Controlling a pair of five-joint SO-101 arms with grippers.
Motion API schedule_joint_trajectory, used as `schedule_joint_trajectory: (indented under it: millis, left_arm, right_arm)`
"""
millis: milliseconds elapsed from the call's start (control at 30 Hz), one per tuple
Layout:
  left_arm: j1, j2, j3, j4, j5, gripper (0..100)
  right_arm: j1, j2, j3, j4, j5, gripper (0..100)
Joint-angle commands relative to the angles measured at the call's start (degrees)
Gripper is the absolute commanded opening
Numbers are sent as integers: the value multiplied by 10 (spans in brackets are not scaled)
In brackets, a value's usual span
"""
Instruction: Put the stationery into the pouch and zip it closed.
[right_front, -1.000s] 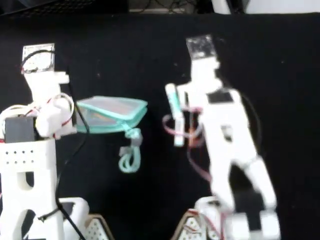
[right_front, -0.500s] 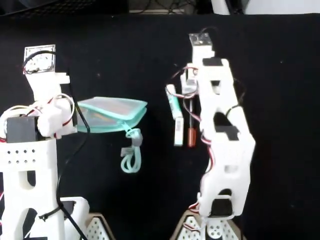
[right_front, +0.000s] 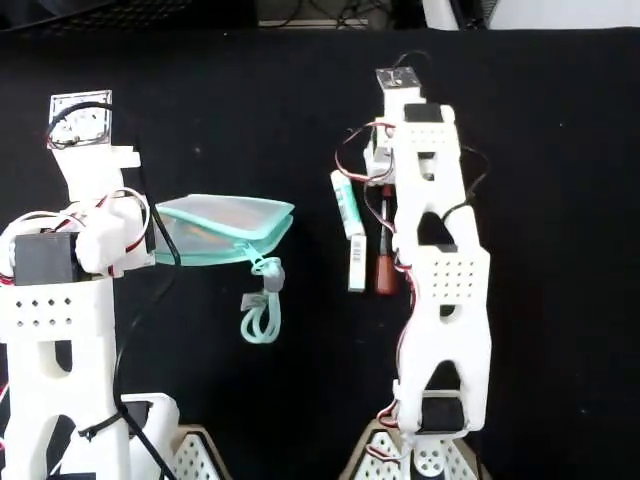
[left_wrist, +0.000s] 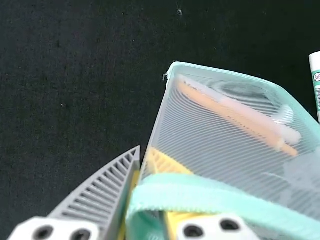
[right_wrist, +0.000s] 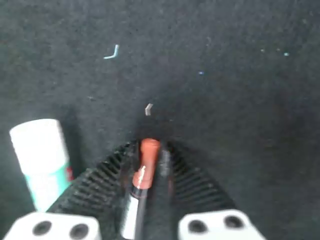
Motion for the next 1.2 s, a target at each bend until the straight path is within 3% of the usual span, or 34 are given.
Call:
schedule_joint_trajectory:
  millis: [0, 233, 367, 500, 800, 967, 1167]
  left_arm:
    - [-6, 7, 0, -9, 4, 30]
    - [-7, 7, 0, -9, 4, 30]
    - [-7, 7, 0, -8, 4, 30]
    - [-7, 7, 0, -9, 4, 30]
    - [-7, 7, 0, -10, 4, 30]
    - [-7, 7, 0, -10, 4, 30]
    - [-7, 7, 1, -7, 4, 30]
  right_arm:
    - [-18, -1, -69, 52, 6, 14]
    - [-16, -2, -289, 208, 6, 12]
    - [-9, -18, -387, 212, 4, 12]
    - [-6, -80, -383, 213, -12, 12]
    - [-27, -399, -156, 211, -40, 12]
    - [-146, -651, 7, 188, -45, 12]
    - [-313, -936, 225, -11, -44, 12]
